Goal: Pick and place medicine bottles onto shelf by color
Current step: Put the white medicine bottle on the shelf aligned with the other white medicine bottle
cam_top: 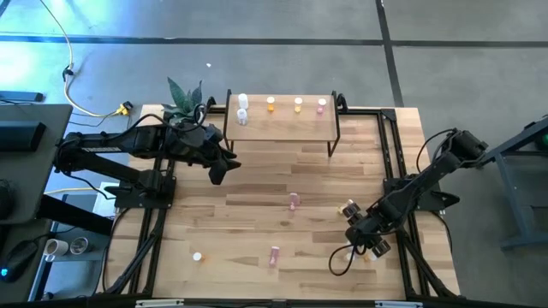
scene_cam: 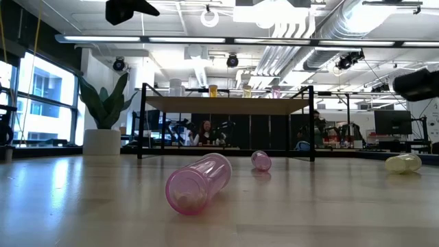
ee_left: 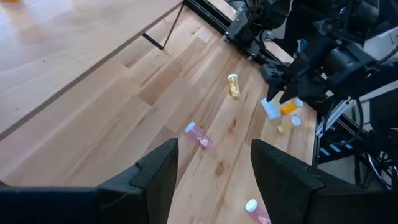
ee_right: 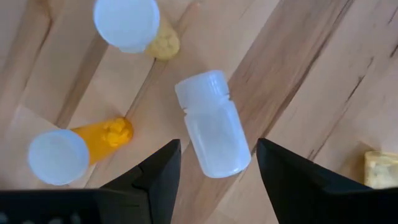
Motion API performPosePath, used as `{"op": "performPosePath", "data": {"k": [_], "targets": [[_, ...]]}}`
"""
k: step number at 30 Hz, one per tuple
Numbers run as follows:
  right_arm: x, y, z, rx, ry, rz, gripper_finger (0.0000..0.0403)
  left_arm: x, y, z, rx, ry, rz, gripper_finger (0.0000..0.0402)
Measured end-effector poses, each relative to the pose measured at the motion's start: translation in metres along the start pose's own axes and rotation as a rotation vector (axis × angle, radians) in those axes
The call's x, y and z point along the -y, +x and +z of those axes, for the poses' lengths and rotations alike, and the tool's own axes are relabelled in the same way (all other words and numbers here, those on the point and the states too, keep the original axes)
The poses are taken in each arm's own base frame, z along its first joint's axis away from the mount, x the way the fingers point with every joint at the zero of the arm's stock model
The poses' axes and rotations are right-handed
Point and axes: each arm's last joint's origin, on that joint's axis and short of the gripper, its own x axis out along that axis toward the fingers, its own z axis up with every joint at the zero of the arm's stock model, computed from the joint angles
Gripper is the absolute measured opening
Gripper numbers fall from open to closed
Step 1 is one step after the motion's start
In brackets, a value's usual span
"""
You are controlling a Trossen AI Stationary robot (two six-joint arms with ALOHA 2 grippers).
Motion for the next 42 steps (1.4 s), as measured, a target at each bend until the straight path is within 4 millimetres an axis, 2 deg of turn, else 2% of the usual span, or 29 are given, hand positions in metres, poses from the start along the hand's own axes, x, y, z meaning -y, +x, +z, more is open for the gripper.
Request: {"op": "performPosePath", "data": {"k": [13,23,31,35,42], "targets": [[0.003,0.019,-0.014,0.020,-0.016,0.029,0.0202,-0.001,0.000,0.001,0.022,0.002,0.030,0.0193],[0.005,0.035,-0.009,-0.043,0.006,0.022,0.0201,-0.001,0.000,0.001,0.031,0.002,0.043,0.0193],[0.003,0.030,0.003,0.007,0.039,0.022,0.0157,-0.002,0.000,0.001,0.031,0.003,0.043,0.0193],[0.003,0.031,0.001,-0.009,0.109,0.021,0.0141,-0.002,0.000,0.001,0.031,0.016,0.043,0.0193],[0.011,0.030,0.000,-0.010,0.296,-0.053,0.0142,-0.001,0.000,0.001,0.030,0.022,0.042,0.0193]]}}
